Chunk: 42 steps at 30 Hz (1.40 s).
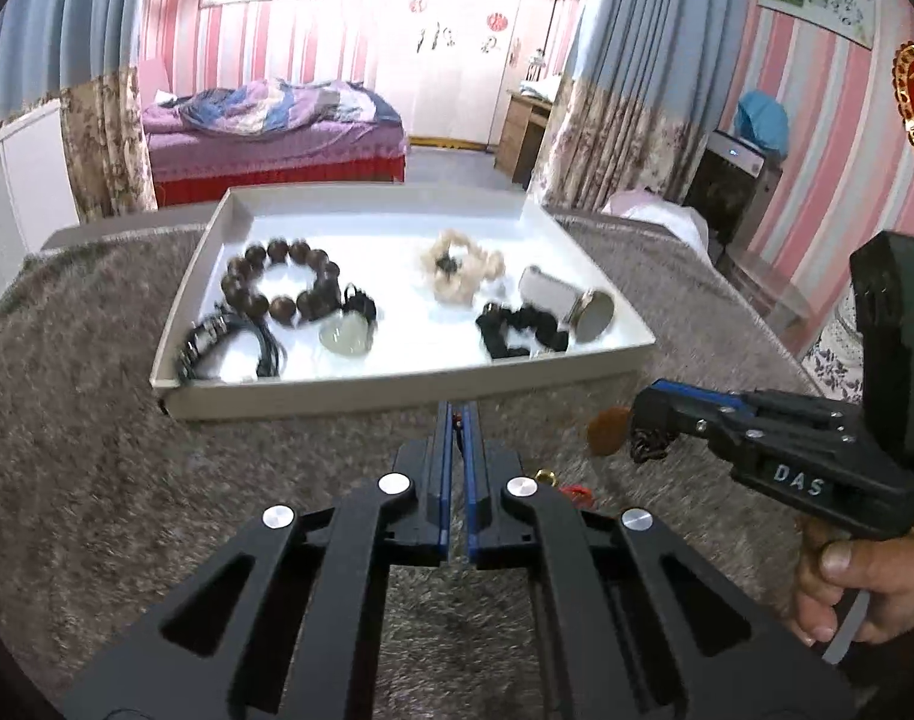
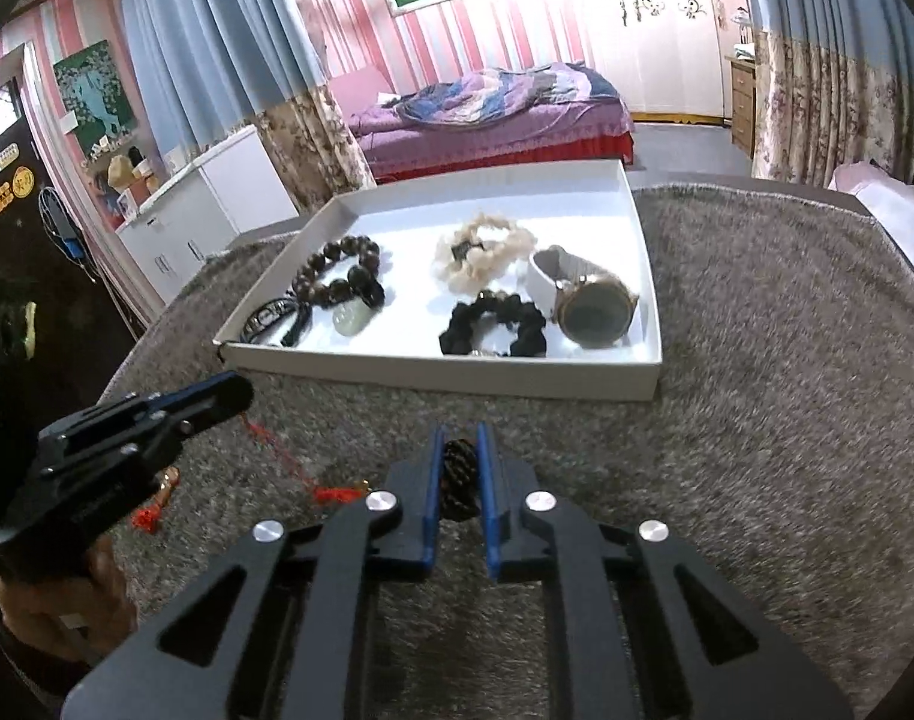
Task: Organize jewelry
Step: 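Carry the brown stone pendant in the right tool while the left tool carries the charm to the tray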
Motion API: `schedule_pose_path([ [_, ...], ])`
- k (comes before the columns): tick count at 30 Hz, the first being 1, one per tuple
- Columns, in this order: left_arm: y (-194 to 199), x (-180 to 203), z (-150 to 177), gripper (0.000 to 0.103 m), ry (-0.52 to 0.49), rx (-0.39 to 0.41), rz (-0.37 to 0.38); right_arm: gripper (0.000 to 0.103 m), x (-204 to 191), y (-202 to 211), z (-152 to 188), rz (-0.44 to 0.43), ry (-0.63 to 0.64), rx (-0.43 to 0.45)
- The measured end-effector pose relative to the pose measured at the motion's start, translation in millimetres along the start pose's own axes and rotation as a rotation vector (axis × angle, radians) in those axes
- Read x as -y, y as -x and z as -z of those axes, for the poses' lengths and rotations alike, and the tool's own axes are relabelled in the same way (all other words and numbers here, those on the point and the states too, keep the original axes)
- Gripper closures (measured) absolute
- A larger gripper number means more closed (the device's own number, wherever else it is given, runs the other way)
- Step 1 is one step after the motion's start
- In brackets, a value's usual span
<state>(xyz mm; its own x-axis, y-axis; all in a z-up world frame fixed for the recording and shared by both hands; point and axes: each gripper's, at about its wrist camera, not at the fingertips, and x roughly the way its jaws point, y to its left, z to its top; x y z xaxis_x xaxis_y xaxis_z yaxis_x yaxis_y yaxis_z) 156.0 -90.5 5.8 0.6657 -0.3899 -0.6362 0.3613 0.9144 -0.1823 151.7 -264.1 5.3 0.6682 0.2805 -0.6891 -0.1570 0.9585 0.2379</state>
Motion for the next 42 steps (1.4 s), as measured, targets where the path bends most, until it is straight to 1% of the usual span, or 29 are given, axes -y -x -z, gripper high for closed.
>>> schedule_pose_path([
  [7, 30, -2, -16, 0.102, -0.025, 0.067, -0.008, 0.092, -7, 14, -7, 0.006, 0.015, 0.032],
  [12, 41, 0, -25, 0.102, -0.048, 0.091, -0.020, 0.092, -10, 26, -13, 0.003, 0.021, 0.059],
  [17, 50, -2, -32, 0.102, -0.061, 0.105, -0.048, 0.092, -15, 37, -21, 0.003, 0.037, 0.081],
  [23, 54, -6, -40, 0.102, -0.049, 0.103, -0.071, 0.092, -14, 46, -29, 0.008, 0.036, 0.100],
  [27, 57, -10, -45, 0.102, -0.036, 0.113, -0.091, 0.092, -14, 50, -35, 0.017, 0.038, 0.110],
  [32, 58, -12, -50, 0.102, -0.044, 0.114, -0.104, 0.092, -14, 51, -42, 0.027, 0.041, 0.115],
  [37, 60, -10, -61, 0.102, -0.064, 0.125, -0.115, 0.092, -18, 49, -52, 0.035, 0.059, 0.115],
  [42, 62, -12, -80, 0.102, -0.074, 0.145, -0.127, 0.092, -22, 50, -68, 0.045, 0.070, 0.128],
])
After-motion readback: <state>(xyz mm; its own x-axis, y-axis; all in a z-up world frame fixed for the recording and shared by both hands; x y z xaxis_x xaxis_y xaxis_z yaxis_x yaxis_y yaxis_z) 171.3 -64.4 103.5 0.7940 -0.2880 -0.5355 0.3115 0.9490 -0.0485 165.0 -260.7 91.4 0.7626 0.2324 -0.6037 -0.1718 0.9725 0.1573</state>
